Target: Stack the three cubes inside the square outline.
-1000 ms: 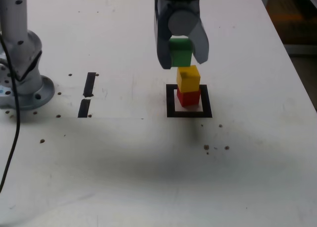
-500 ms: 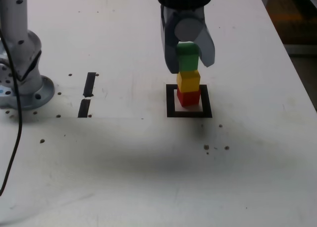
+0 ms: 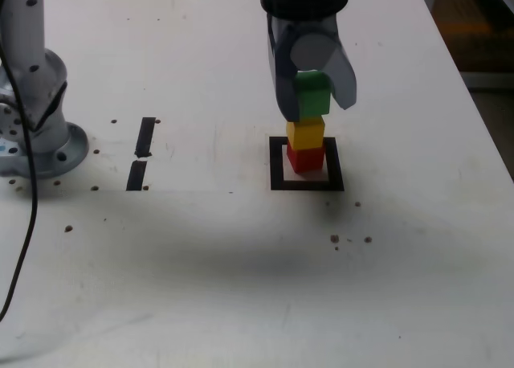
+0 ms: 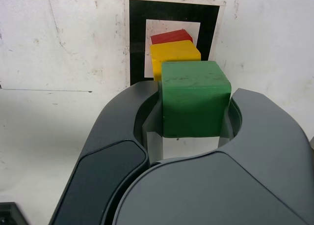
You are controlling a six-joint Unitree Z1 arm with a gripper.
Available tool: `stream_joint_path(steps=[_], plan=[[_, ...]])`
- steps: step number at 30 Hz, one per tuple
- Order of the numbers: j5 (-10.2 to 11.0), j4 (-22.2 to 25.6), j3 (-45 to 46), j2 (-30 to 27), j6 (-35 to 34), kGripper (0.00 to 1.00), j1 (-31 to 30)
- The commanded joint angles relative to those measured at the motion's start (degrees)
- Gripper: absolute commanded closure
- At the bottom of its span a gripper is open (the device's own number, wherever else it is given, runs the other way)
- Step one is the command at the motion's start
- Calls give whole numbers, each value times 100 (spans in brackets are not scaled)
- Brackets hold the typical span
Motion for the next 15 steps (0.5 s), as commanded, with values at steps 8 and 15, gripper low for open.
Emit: stream_joint_path(steps=[8,15], plan=[[7,-29,107,10,13,67,27],[-7,-57,131,33,13,64,34]])
